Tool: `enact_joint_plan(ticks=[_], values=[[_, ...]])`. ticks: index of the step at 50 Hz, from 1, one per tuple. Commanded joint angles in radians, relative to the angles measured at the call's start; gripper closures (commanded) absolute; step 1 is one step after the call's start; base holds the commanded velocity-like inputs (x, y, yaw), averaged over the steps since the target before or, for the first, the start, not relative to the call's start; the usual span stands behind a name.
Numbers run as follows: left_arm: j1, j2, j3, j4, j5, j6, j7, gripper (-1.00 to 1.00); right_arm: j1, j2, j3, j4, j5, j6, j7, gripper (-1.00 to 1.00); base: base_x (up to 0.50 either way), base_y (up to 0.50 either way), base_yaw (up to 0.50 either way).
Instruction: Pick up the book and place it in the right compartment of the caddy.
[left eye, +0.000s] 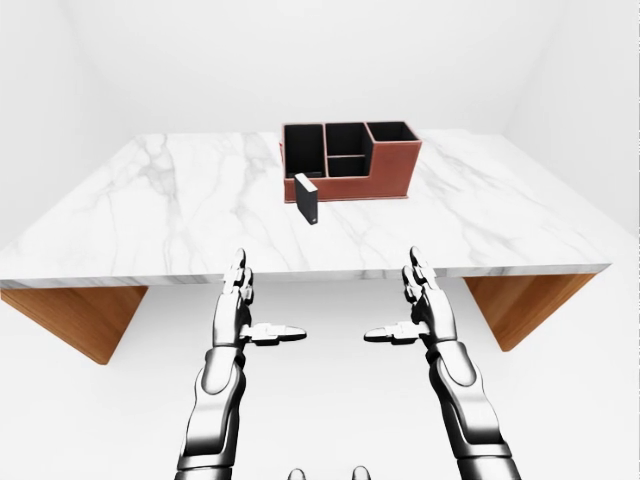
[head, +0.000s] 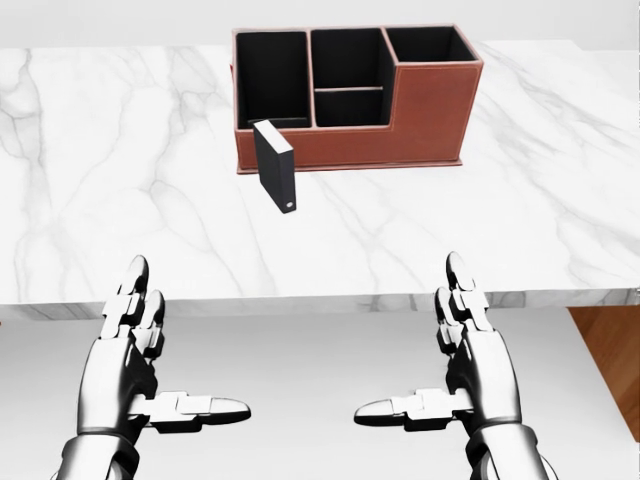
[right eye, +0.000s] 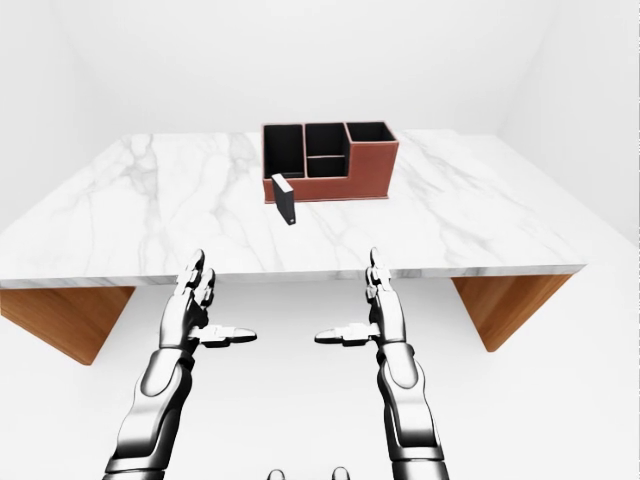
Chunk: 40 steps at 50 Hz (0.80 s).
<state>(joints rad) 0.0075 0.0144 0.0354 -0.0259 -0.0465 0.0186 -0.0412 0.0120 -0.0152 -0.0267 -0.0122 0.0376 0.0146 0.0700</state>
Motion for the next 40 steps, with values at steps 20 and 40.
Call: enact_joint_plan(ticks=[20,40], values=[[-0.005,0.001,0.003,0.015,0.005,-0.005,0.007,-1.0,0.007,0.003,0.014,0.002,-0.025,-0.021,0.007,-1.0,0.0,-0.07,0.0],[0.011,0.003,0.005,-0.051,0.008,0.011,0.007,-1.0,0.035,0.006,0.02,-0.077,-0.026,-0.002,0.009,-1.0,0.41,0.0,0.0]])
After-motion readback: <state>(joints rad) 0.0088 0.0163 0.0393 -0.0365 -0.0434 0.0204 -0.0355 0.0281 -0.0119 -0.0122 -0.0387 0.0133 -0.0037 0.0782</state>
